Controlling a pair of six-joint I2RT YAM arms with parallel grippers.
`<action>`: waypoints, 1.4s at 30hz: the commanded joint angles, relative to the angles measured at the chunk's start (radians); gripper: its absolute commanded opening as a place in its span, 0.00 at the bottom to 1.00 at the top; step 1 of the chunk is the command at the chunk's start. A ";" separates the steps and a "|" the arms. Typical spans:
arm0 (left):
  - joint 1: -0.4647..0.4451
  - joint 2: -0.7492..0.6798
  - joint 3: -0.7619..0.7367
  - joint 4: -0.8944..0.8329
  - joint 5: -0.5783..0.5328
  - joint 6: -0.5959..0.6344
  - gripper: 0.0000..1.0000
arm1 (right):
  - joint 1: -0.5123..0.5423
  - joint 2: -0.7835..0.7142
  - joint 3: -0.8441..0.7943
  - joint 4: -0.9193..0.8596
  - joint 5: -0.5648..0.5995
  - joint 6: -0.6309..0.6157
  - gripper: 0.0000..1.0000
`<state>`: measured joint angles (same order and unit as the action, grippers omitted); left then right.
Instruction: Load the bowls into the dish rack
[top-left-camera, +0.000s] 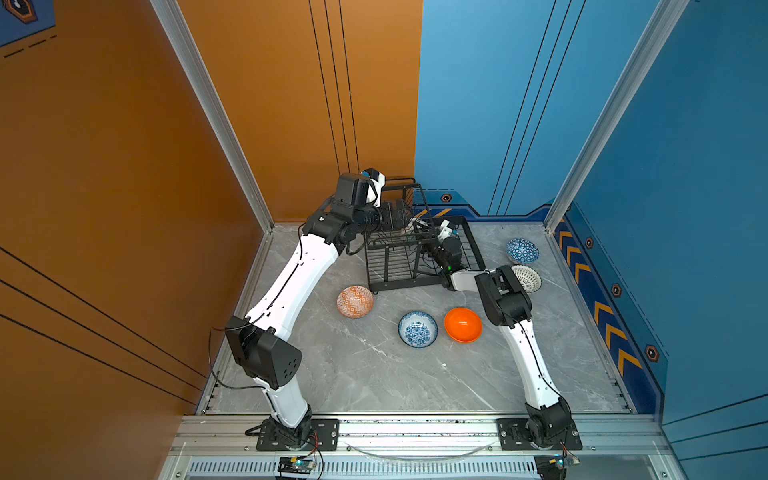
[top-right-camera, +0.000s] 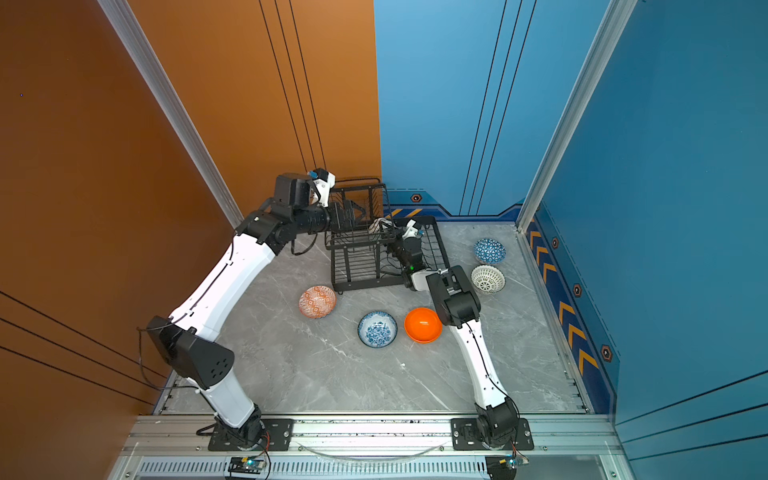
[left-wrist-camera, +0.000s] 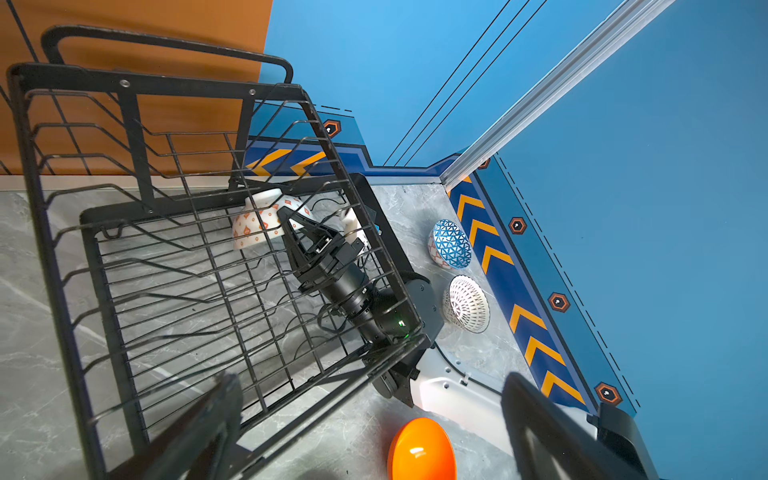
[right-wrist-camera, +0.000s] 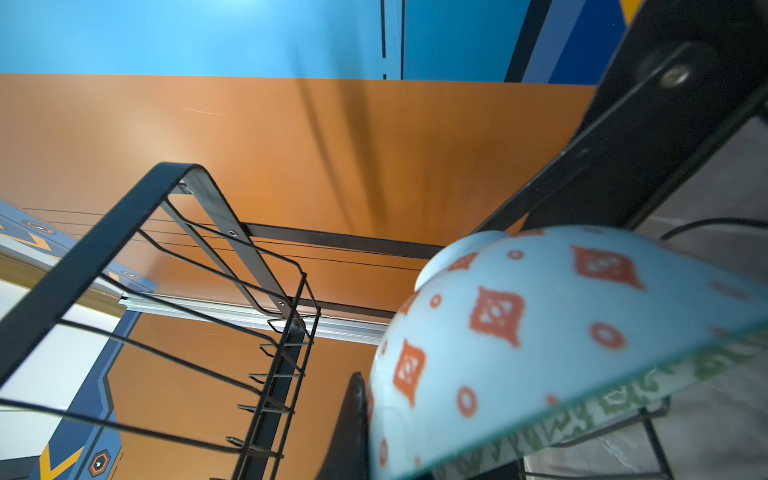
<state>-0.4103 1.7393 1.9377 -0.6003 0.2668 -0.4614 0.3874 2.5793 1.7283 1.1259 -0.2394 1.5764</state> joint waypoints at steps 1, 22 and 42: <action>0.012 -0.020 -0.003 -0.014 0.023 0.016 0.98 | 0.005 0.009 0.046 0.046 -0.020 0.008 0.00; 0.018 0.006 0.022 -0.026 0.040 0.030 0.98 | -0.005 0.077 0.061 0.028 -0.038 -0.025 0.00; -0.002 0.090 0.123 -0.117 0.083 0.045 0.98 | -0.030 0.105 0.056 0.173 -0.113 0.014 0.00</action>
<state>-0.4026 1.8046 2.0296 -0.6796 0.3172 -0.4343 0.3798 2.6305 1.7786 1.2152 -0.3183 1.5875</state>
